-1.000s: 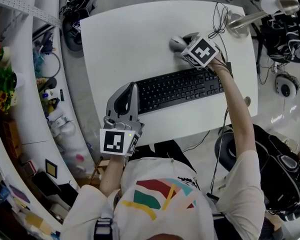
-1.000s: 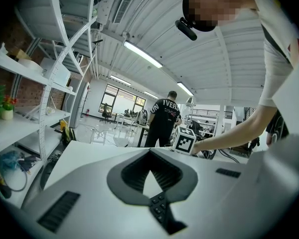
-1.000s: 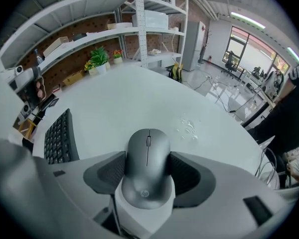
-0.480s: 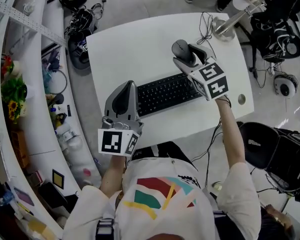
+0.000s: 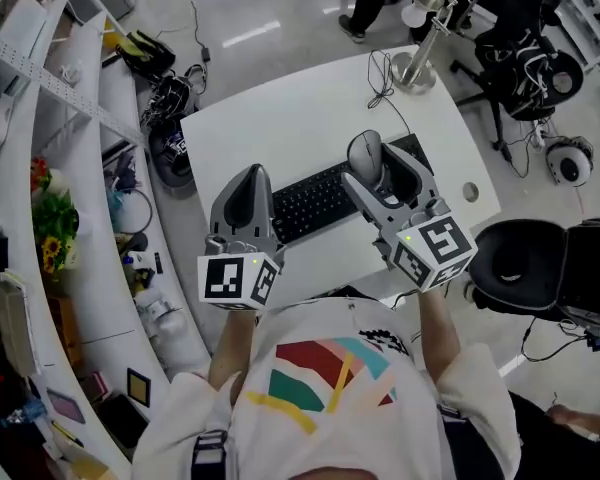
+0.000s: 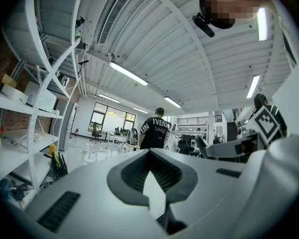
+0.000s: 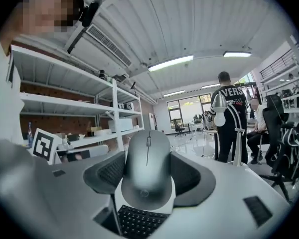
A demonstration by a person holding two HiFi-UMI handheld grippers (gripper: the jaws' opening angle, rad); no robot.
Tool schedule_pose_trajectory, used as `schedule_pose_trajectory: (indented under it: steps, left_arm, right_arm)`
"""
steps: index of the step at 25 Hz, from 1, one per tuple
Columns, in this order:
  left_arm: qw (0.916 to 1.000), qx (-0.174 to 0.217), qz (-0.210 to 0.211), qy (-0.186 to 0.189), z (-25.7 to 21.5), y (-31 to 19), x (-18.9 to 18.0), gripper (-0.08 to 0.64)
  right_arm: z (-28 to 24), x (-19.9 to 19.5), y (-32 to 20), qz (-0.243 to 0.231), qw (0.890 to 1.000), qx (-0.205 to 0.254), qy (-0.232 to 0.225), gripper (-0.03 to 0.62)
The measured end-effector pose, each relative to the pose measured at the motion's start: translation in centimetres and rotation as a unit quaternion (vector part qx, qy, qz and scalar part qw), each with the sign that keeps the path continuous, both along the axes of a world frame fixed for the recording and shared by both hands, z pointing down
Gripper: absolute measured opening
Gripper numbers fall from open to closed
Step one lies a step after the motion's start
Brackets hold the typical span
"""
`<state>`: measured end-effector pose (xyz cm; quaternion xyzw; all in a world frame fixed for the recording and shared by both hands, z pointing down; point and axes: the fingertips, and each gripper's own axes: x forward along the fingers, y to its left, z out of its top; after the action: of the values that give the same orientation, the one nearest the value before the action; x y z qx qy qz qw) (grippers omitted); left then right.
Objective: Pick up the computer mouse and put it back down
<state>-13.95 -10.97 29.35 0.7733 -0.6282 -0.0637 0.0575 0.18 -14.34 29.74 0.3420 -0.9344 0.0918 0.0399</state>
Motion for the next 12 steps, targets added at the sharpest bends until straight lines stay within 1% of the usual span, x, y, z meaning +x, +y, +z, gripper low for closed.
schedule_pose_trajectory:
  steps: [3,6,8,12]
  left_arm:
    - [1.0000,0.001,0.001,-0.002,-0.2,0.4,0.0,0.043]
    - [1.0000,0.004,0.005,-0.003,-0.3,1.0,0.5,0.044]
    - [1.0000,0.004,0.006,0.000,-0.3,1.1,0.8,0.043]
    - [0.9999,0.005,0.011,0.000,-0.2,1.4,1.2,0.043]
  right_arm:
    - [-0.8,0.9,2.1,0.005,1.000,0.003,-0.031,0.293]
    - [-1.0,1.9,3.2,0.011,0.999,-0.008,-0.051,0.295]
    - [-1.1,2.2,3.4,0.010,0.998,-0.010,-0.055,0.295]
    - [-1.2,2.1,3.7,0.001,0.999,-0.009,-0.050,0.295]
